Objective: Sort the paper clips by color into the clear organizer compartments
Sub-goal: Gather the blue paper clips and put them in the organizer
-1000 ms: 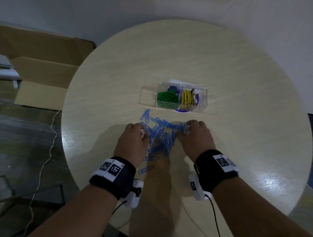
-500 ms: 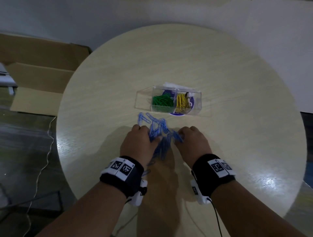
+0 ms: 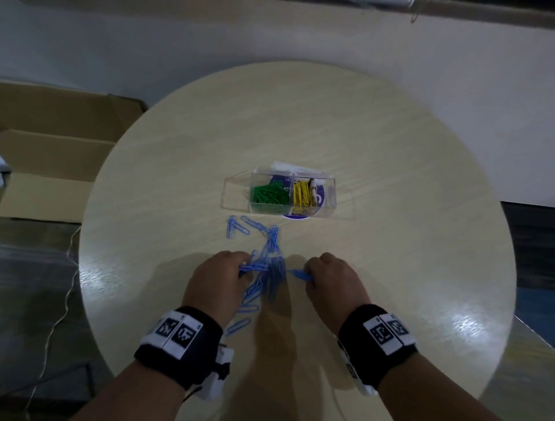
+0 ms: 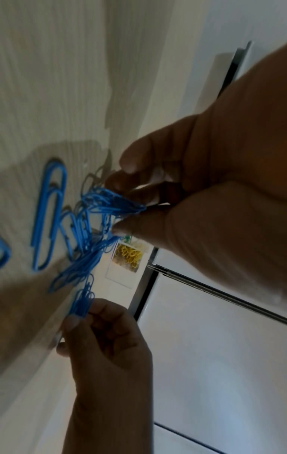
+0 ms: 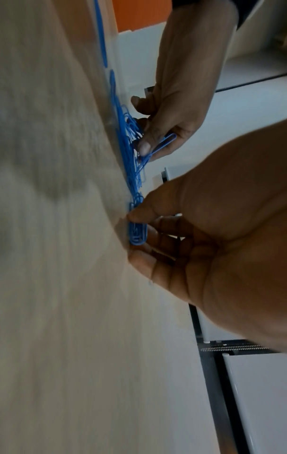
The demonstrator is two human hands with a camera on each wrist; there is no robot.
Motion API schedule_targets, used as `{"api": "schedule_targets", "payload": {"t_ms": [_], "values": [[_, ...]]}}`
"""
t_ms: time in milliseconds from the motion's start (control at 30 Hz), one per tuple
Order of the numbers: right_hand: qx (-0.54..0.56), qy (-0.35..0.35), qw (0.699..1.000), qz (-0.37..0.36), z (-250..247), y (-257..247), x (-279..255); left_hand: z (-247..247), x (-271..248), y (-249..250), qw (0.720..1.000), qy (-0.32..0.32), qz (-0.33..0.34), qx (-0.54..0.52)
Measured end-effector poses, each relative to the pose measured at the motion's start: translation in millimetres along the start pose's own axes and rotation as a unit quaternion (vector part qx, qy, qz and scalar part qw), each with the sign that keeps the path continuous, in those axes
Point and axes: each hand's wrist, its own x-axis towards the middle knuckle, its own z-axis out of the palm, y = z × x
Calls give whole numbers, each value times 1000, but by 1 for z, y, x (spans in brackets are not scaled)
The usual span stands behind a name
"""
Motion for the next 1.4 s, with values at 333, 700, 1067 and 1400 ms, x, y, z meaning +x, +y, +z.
{"api": "schedule_targets", "payload": {"t_ms": [333,700,1067,1400], "values": [[37,-2,999,38,-4,11,-7,1,5,-3,997,50,-60,28],[34,-15,998,40,-3,6,-11,-1,-2,-11,999,22,-17,46],[-16,-18,1000,6,0,9,-12,-4,-11,-11,977,-17,18,213],[89,-1,993,73,-16,23,-9,-20,4,-11,980,-16,60,187]]}}
